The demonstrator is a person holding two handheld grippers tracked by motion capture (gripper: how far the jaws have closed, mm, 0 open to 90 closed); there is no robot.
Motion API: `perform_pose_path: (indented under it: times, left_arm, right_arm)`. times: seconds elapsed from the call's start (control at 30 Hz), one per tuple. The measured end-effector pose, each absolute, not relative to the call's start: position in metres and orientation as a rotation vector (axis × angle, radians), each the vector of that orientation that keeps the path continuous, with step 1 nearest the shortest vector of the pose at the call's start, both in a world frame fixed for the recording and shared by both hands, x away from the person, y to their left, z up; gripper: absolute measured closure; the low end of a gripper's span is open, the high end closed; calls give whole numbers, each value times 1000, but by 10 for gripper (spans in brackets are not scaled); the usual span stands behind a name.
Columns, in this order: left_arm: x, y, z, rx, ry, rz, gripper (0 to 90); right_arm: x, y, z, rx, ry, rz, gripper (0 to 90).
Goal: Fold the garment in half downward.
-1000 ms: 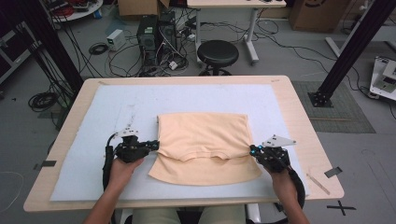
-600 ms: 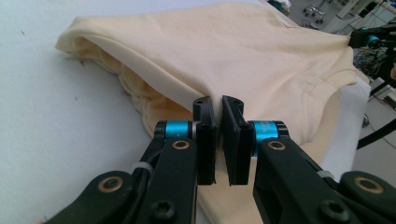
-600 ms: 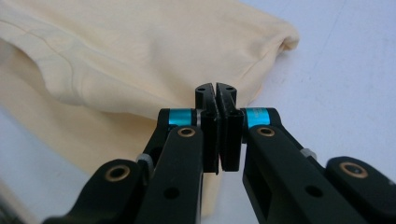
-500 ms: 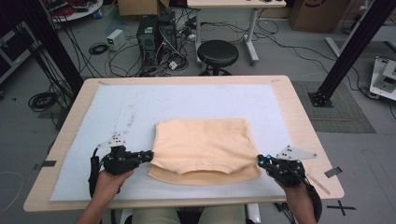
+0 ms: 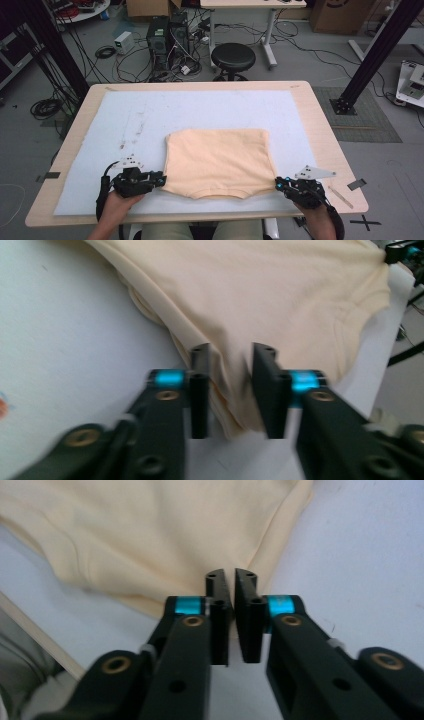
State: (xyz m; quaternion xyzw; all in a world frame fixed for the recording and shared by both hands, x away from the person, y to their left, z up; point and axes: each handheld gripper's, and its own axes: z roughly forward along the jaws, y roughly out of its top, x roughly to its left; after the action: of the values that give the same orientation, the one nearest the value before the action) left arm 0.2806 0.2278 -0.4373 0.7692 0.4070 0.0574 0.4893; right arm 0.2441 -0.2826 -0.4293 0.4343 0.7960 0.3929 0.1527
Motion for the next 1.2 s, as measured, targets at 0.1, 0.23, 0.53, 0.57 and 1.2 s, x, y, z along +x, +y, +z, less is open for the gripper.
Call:
perform_pose_path:
  times: [0.1,0.23,0.53,0.57,1.2]
  left_arm:
    - [293,230,-428,1813,987,203,450]
    - [317,229,-418,1764,977,257,419]
    - [381,225,-416,1733,1043,292,401]
    - [388,225,-417,1741,1066,285,401]
    - [424,214,-440,1818,1183,260,843]
  right_arm:
    - [250,-289,-419,1257,2198,1163,784]
    - [269,-294,-412,1296,2108,1163,784]
    - [345,-283,-409,1365,2034,1210,556]
    - [354,-280,-410,1388,2014,1192,480]
    - [415,-266,-434,1390,2223,1062,899]
